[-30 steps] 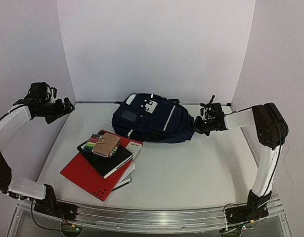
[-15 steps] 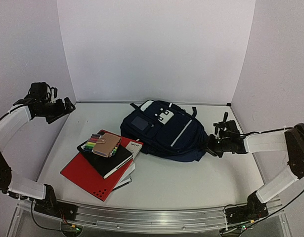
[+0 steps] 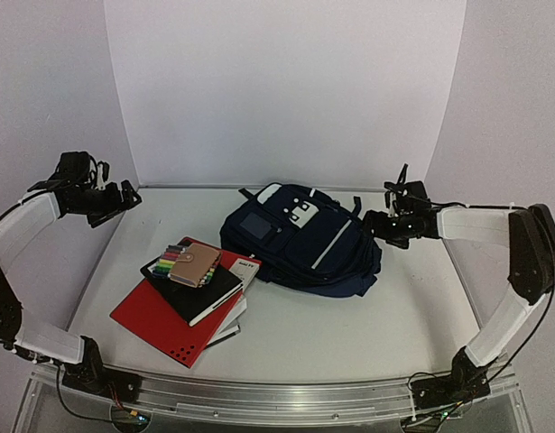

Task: Pack the student bag
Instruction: Move the student bag to the center of the board.

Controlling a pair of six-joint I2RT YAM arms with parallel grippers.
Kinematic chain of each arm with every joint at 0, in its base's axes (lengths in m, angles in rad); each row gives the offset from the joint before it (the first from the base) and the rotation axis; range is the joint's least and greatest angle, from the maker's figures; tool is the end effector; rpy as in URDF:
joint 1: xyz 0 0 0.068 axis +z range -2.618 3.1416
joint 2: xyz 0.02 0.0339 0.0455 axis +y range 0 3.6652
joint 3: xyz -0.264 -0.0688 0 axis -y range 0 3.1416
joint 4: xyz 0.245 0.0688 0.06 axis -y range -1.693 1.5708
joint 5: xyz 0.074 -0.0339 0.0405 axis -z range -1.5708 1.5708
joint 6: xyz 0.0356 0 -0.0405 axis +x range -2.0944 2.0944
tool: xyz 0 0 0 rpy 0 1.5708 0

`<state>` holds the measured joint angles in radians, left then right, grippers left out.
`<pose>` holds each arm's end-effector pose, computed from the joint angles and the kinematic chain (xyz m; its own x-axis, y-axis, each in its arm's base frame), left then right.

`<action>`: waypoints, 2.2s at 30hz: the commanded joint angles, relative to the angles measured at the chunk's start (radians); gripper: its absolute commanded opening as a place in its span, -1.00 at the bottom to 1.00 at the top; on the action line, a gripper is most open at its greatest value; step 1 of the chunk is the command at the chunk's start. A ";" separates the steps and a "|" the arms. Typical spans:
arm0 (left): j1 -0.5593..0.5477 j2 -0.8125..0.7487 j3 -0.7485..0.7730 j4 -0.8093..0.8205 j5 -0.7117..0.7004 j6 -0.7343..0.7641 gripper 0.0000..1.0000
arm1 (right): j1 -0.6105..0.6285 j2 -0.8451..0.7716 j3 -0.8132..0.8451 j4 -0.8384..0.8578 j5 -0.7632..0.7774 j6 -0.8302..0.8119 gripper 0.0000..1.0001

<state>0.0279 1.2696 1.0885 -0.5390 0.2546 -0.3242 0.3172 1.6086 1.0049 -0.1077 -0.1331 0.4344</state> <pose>0.2752 -0.0013 0.3090 -0.6766 -0.3273 -0.6597 -0.0562 0.9161 -0.3969 0.3297 0.1132 0.2163 -0.7330 0.1984 -0.6506 -0.1060 0.9115 0.3974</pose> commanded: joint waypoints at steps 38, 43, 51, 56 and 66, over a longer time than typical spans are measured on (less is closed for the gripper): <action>-0.082 0.024 0.015 0.015 0.086 0.091 0.99 | -0.140 0.184 -0.035 0.066 -0.075 0.038 -1.00; -0.087 0.020 0.017 0.013 0.077 0.092 0.99 | -0.098 -0.018 -0.250 0.065 -0.049 0.212 -1.00; -0.099 0.017 0.017 0.013 0.088 0.098 0.99 | 0.139 -0.213 -0.398 0.047 -0.033 0.421 -0.84; -0.121 0.002 0.013 0.018 0.078 0.104 0.99 | 0.147 -0.315 -0.355 -0.043 0.081 0.368 0.02; -0.134 -0.005 0.002 0.029 0.075 0.111 0.99 | 0.135 -0.125 -0.074 -0.071 -0.073 0.018 0.72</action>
<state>-0.0985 1.2881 1.0889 -0.5396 0.3286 -0.2341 0.4605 1.3746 0.8286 -0.1803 -0.0933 0.6260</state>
